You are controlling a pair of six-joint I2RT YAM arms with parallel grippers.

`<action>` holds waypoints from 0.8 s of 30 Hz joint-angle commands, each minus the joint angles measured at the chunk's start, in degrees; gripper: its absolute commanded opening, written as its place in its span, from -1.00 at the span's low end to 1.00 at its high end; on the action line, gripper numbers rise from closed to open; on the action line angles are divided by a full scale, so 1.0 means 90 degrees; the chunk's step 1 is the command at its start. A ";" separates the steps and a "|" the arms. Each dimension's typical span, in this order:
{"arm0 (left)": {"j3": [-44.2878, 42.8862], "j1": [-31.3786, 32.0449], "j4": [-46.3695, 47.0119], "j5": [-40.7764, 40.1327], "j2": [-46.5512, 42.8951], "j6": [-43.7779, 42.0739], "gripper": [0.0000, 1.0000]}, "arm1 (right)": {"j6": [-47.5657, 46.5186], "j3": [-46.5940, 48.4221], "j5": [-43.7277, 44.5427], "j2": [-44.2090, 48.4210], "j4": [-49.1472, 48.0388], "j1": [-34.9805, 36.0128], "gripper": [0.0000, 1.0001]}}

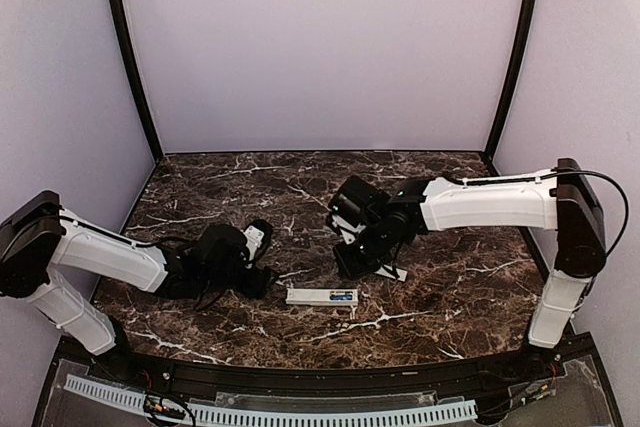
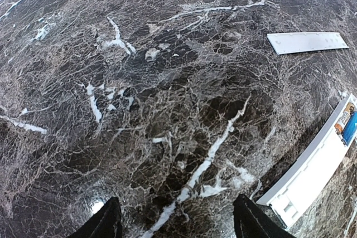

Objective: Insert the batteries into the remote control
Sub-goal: Load the battery into the battery compartment, then pick up the battery cover at the center of the board.

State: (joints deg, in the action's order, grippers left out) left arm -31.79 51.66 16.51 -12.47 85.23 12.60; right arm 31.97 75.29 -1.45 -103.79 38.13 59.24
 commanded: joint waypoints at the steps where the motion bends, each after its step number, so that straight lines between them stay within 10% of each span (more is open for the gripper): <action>1: -0.0062 0.0028 -0.0121 -0.0040 -0.0318 -0.0086 0.36 | -0.1047 0.0541 0.0519 0.0143 0.0582 -0.0696 -0.61; 13: -0.0023 0.0032 -0.0056 -0.0149 -0.0413 -0.0191 0.38 | -0.4575 0.0884 0.0203 -0.0876 0.1055 -0.1221 0.44; 24: -0.0067 0.0041 -0.0079 -0.0181 -0.0293 -0.0240 0.40 | -0.5064 0.1296 0.0230 -0.1736 0.1157 -0.1348 0.44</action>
State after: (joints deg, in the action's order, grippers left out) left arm -31.79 51.66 16.53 -13.52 82.17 11.14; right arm -10.92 85.25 0.69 -117.97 47.88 47.57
